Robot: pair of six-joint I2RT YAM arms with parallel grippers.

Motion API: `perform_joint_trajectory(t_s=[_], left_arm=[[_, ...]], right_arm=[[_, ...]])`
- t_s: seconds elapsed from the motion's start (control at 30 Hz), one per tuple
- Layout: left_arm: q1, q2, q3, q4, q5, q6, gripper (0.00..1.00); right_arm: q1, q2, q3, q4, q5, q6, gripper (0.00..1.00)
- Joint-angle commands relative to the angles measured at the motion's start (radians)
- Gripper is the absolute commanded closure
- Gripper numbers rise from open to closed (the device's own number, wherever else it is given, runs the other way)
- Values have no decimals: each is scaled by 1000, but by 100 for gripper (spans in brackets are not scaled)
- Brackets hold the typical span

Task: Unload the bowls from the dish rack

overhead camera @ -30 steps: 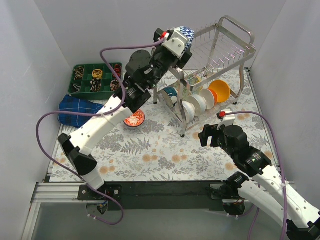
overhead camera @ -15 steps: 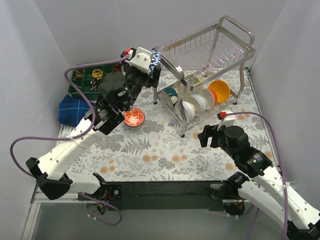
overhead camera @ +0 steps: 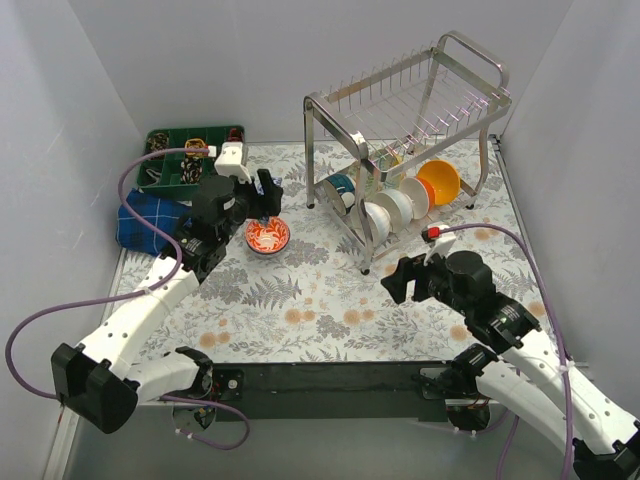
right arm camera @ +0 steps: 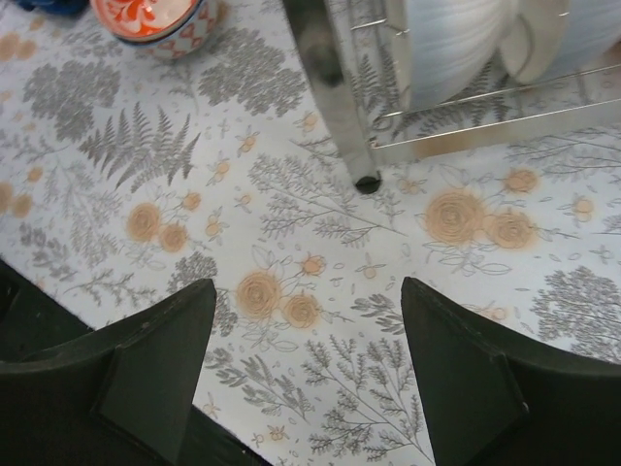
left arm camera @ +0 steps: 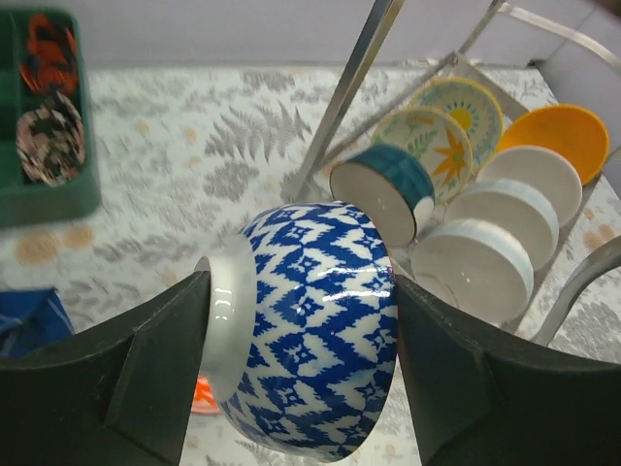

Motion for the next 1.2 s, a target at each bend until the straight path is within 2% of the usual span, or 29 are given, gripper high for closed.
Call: perform_joint_trajectory(t_s=[0.0, 0.17, 0.47, 0.63, 0.8, 1.07, 1.17], left_arm=[[65, -70, -104, 89, 239, -218, 100], [96, -142, -253, 174, 412, -417, 100], [97, -259, -542, 447, 675, -769, 100], [93, -273, -640, 551, 708, -836, 100], [39, -245, -724, 683, 703, -896, 100], [-39, -190, -761, 786, 642, -911, 100], [-55, -173, -775, 806, 633, -908, 100]], right_arm=[[-3, 30, -47, 158, -230, 15, 15], [-3, 89, -131, 378, -359, 145, 16], [25, 208, -195, 692, -304, 306, 17], [65, 268, -218, 792, -259, 377, 17], [115, 331, -196, 826, -195, 386, 19], [193, 471, -155, 840, -135, 392, 22], [223, 504, -147, 861, -129, 397, 27]])
